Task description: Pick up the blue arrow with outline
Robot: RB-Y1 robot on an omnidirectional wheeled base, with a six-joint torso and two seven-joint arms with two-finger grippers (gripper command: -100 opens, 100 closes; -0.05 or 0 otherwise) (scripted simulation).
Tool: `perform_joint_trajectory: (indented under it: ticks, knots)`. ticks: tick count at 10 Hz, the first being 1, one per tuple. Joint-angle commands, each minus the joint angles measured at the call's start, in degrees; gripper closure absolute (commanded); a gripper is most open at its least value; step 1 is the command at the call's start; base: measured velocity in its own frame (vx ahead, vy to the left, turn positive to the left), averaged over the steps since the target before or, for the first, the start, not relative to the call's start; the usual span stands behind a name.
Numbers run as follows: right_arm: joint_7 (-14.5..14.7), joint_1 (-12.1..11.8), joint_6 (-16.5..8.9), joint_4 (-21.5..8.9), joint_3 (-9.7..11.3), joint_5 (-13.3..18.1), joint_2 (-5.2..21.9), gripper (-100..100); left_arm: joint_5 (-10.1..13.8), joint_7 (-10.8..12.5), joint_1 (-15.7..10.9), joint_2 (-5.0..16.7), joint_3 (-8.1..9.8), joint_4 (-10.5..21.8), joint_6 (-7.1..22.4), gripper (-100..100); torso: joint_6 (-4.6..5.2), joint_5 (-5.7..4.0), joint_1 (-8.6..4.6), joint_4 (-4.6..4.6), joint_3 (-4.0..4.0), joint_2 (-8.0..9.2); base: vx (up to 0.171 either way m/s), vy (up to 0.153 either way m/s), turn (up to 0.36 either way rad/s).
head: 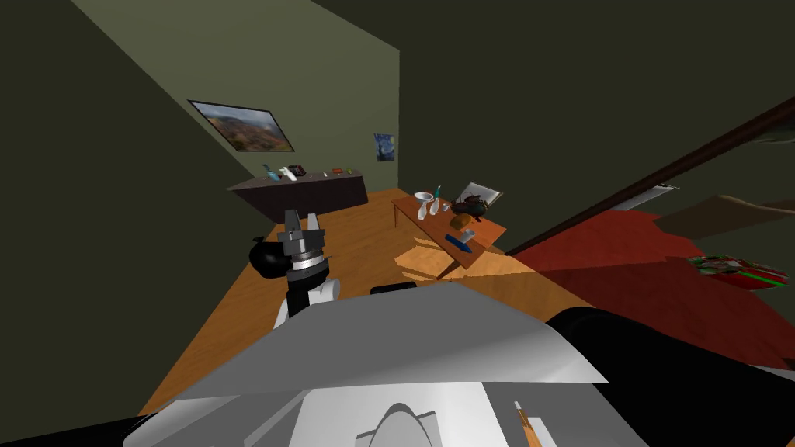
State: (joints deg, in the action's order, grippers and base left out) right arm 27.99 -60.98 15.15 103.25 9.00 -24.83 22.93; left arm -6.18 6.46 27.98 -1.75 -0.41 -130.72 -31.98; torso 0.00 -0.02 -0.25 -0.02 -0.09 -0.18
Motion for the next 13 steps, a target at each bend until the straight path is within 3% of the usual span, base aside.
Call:
perform_joint_trajectory:
  ticks: [1, 3, 6, 8, 9, 11, 12, 13]
  knots:
    - [2.06, 0.00, -1.27, -1.54, 0.48, -0.12, -0.07, -100, 0.00, 0.00, 0.00, 0.00, 0.00, 0.00, 0.00, 0, 0.00, 0.00, 0.00, 0.00, 0.00, 0.00, 0.079, -0.040, 0.087]
    - [5.18, -2.50, -2.62, -5.01, 1.64, -1.27, 3.66, -100, 0.00, 0.00, 0.00, 0.00, 0.00, 0.00, 0.00, 0, -0.01, -0.01, -0.04, -0.01, -0.02, -0.04, 0.118, -0.055, 0.192]
    - [6.82, -3.61, -3.25, -7.59, 2.20, -1.72, 5.65, -100, 0.00, 0.00, 0.01, 0.00, 0.01, 0.00, 0.00, 0, -0.01, -0.03, -0.13, -0.03, -0.08, -0.14, 0.102, -0.065, 0.092]
    - [9.65, -5.55, -4.39, -11.36, 3.26, -2.36, 9.62, -100, 0.00, 0.00, 0.01, 0.00, 0.01, 0.00, 0.00, 0, 0.01, -0.03, -0.14, -0.02, -0.05, -0.08, 0.142, -0.110, 0.160]
    - [9.65, -5.55, -4.39, -11.40, 3.26, -2.36, 9.84, -100, 0.00, 0.00, 0.01, 0.01, 0.01, 0.00, 0.00, 0, -0.02, -0.08, -0.39, -0.06, -0.18, -0.32, 0.135, -0.107, 0.102]
    - [12.15, -7.08, -5.37, -14.91, 4.32, -2.72, 14.04, -100, 0.00, 0.00, 0.01, 0.01, 0.01, 0.00, 0.00, 0, 0.00, -0.06, -0.21, -0.06, -0.18, -0.32, 0.170, -0.115, 0.136]
    - [12.15, -7.08, -5.37, -14.91, 4.32, -2.72, 14.17, -100, 0.00, 0.00, 0.01, 0.01, 0.01, 0.00, 0.00, 0, -0.01, -0.08, -0.38, -0.09, -0.24, -0.41, 0.131, -0.136, 0.088]
    - [13.26, -7.70, -5.80, -16.50, 4.85, -2.81, 16.35, -100, 0.00, 0.00, 0.02, 0.01, 0.02, 0.00, 0.00, 0, 0.01, -0.09, -0.33, -0.07, -0.19, -0.30, 0.144, -0.122, 0.122]
